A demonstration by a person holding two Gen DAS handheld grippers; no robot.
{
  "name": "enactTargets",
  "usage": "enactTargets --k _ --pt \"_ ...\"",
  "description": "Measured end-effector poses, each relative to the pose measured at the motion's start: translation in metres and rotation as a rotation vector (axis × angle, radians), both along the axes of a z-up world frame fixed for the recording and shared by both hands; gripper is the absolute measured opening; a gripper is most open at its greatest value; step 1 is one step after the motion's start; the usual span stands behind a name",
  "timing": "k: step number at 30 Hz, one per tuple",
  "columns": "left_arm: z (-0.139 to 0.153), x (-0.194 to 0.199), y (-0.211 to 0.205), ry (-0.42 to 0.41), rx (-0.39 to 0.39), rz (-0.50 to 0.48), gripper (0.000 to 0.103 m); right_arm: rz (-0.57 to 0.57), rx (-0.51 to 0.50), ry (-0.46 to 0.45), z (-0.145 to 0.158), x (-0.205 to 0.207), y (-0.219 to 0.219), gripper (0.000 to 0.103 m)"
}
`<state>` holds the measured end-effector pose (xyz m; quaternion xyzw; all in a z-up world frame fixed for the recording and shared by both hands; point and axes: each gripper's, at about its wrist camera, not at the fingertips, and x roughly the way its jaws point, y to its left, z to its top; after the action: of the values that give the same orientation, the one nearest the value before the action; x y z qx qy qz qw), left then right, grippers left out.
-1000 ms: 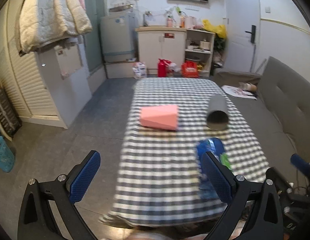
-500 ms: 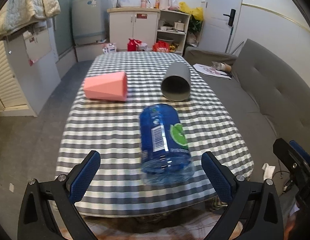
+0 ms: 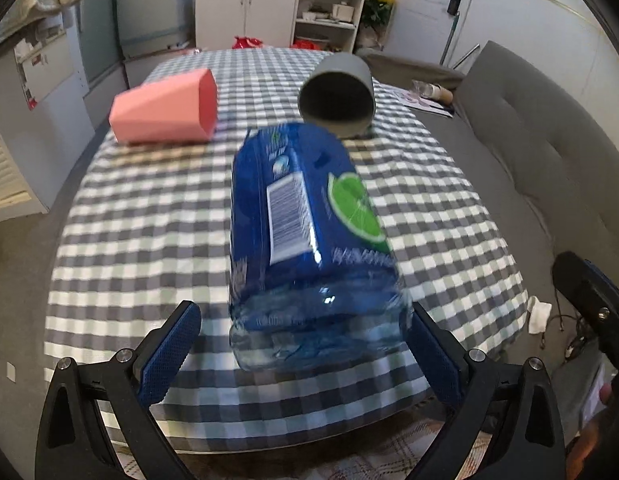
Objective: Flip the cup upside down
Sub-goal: 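Bring the left gripper to the bottle and grasp its body, then rotate the bottle with the left gripper until its cap points up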
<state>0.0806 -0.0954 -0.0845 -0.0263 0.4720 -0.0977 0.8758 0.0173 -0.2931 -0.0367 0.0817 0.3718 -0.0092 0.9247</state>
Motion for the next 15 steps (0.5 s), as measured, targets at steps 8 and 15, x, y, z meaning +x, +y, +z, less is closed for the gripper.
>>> enactTargets --k 8,15 --pt "0.015 -0.008 0.006 -0.033 0.003 -0.042 0.073 0.019 -0.021 0.023 -0.007 0.009 0.011 0.089" --pt "0.044 -0.018 0.018 -0.098 0.008 -0.058 0.073 0.033 -0.046 0.034 -0.009 0.011 0.019 0.089"
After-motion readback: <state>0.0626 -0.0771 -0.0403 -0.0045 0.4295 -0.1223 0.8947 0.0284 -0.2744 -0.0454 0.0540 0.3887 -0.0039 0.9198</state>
